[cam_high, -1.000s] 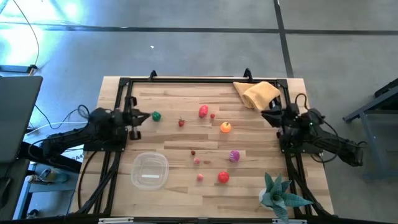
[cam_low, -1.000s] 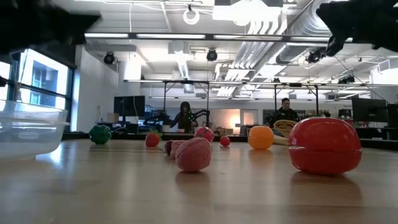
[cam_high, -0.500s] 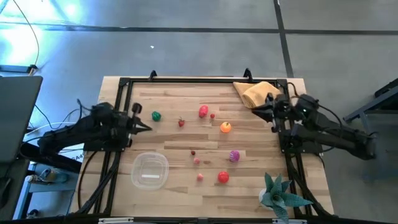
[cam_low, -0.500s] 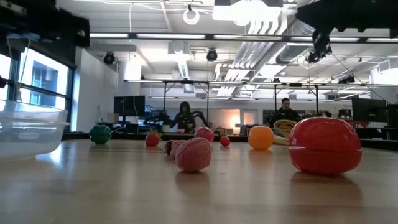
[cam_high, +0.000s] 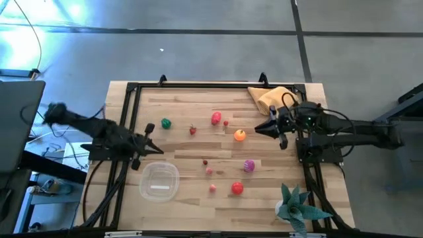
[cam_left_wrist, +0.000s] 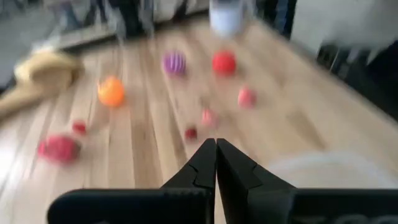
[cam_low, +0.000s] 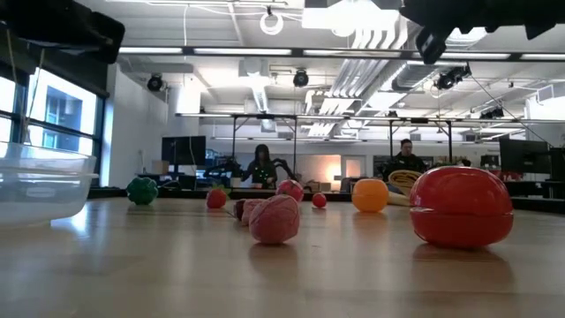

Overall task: Pick and placing Produce into tupperware
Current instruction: Move the transparent container to the middle left of the table

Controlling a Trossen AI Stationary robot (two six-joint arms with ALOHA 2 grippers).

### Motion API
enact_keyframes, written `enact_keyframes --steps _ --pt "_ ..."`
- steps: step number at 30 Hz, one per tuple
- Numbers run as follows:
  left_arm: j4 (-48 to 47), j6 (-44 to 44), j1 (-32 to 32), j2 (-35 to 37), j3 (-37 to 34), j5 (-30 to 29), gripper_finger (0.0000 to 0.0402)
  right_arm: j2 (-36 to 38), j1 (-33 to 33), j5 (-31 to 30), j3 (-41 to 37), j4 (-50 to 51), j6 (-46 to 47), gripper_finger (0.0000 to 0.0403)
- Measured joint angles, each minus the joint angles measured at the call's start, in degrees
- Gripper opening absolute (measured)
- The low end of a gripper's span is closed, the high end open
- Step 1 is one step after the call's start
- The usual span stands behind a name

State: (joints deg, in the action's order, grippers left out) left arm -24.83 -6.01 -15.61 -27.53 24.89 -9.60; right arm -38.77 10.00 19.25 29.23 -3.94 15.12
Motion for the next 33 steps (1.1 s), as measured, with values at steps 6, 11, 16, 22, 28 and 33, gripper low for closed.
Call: enact_keyframes --steps 6,11,16,22,28,33 --pt "-18.6 18.5 -14.9 -20.5 9.0 -10.7 0.0003 -1.0 -3.2 -3.2 1.1 2.0 -0.1 0.0044" --pt "-27.4 28.6 -19.9 -38.0 15.9 -6.1 0.0003 -1.1 -4.6 -4.6 1.2 2.5 0.0 0.0044" --pt "-25.6 28.8 -20.2 -51.7 19.6 -0.2 0.0003 -1.3 -6.4 -7.0 1.2 3.4 -0.2 0.0044" --pt "-25.0 28.2 -15.9 -61.2 20.2 -0.2 0.0003 -2.2 -9.1 -9.5 1.2 3.6 -0.2 0.0044" --pt "-20.7 21.1 -10.0 -62.6 20.2 -0.9 0.0003 -3.0 -12.0 -12.9 1.2 4.2 0.0 0.0044" --pt "-15.8 11.7 -3.2 -62.6 20.2 -1.2 0.0003 -3.9 -13.3 -14.8 1.2 4.2 -0.2 0.0044"
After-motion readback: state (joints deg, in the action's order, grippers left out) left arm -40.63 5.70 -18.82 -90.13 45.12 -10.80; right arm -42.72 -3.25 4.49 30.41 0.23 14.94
